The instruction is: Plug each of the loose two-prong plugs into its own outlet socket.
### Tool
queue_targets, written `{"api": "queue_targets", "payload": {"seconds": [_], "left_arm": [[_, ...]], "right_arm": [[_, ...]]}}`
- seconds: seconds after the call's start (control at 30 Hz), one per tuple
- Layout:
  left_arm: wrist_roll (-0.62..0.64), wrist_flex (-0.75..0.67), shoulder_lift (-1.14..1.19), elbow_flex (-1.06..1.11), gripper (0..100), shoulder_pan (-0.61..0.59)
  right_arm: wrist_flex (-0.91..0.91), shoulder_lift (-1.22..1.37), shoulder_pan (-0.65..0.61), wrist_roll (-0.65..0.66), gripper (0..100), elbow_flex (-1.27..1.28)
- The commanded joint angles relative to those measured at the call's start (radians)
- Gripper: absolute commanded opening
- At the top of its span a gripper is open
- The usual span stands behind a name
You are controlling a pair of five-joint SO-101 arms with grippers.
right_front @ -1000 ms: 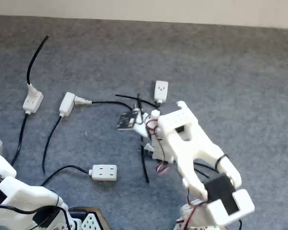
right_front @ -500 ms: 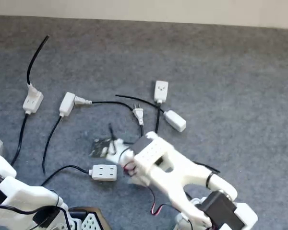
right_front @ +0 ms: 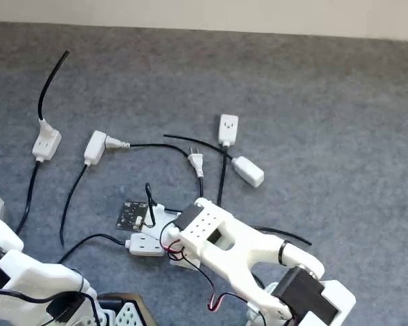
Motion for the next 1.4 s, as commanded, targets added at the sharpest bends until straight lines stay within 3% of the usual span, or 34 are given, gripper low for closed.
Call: {"api": "queue_targets", "payload": {"seconds": [0.0,0.17,0.47,0.77,1.37], "left_arm": [[-0.009,-0.008,-0.007,-0.001,21,-0.012],[-0.009,-0.008,-0.010,-0.001,21,-0.012],[-0.009,-0.008,-0.010,-0.001,21,-0.013],[-0.011,-0.008,-0.010,-0.001,21,-0.008],[-0.011,-0.008,-0.010,-0.001,21,-0.012]], "right_arm": [[0.008,0.039,0.013,-0.008,13.8,-0.001],[0.120,0.039,0.025,-0.008,16.6,-0.059],[0.127,0.035,0.116,0.051,16.0,-0.062],[0.119,-0.153,0.170,0.095,11.7,0.025],[-0.140,-0.154,0.166,-0.011,11.7,0.117]]}}
